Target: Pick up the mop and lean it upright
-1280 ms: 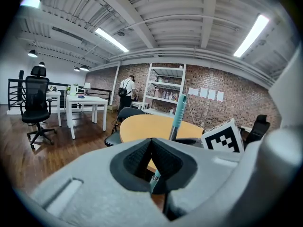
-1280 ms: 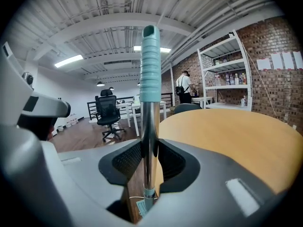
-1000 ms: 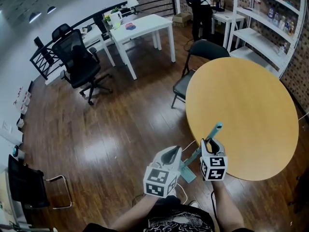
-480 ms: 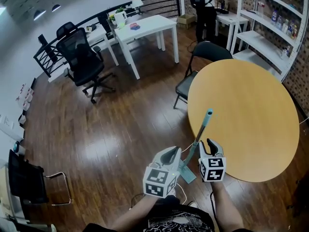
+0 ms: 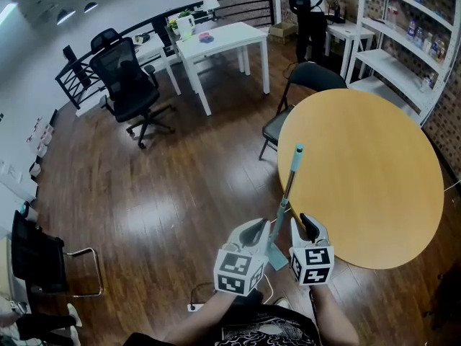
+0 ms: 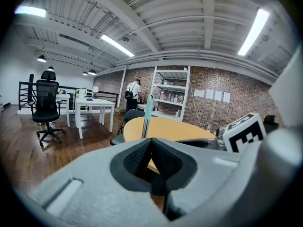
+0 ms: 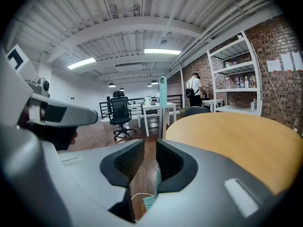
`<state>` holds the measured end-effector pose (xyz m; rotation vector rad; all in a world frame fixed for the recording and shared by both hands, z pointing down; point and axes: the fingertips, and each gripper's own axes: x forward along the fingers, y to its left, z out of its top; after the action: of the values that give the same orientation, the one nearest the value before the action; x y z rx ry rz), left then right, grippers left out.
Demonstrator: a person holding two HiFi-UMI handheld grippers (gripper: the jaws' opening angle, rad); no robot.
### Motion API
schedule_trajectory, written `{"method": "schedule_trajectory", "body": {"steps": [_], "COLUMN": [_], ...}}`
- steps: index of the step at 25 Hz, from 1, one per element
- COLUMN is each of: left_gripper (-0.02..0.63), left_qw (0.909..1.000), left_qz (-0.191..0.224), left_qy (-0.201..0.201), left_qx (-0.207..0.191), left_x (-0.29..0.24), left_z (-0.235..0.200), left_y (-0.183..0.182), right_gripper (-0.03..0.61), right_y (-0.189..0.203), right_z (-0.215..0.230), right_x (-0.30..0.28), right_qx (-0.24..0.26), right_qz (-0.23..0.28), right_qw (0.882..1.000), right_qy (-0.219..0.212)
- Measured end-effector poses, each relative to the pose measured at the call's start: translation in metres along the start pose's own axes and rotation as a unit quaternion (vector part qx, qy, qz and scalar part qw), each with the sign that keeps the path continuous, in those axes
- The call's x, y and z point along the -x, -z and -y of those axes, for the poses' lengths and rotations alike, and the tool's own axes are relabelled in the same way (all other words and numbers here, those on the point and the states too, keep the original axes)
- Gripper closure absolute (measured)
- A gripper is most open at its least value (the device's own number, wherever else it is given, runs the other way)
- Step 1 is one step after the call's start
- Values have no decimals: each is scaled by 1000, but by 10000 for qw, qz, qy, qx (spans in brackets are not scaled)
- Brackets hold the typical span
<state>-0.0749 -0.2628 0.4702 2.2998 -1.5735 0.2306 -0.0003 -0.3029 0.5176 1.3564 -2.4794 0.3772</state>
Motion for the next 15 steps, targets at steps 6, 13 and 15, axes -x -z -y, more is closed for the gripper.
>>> {"method": "schedule_trajectory", "body": {"steps": [6, 13, 15], "left_gripper": [611, 611, 611], "left_qw": [9998, 9992, 9991], "left_qz": [133, 314, 338], "left_qy": [-161, -267, -273], "left_qx": [15, 5, -9], "left_x": [18, 35, 39], "left_z": [27, 63, 73], "left_y": [2, 6, 5], "right_gripper": [560, 577, 577], "right_y": [-28, -37, -39], "right_z": [-23, -39, -40], "right_x": [51, 98, 109], "right_qx": [135, 267, 292], "right_qz": [400, 588, 615], "right_qw": [9987, 9955, 9949], "right_qy": [-290, -690, -750]}}
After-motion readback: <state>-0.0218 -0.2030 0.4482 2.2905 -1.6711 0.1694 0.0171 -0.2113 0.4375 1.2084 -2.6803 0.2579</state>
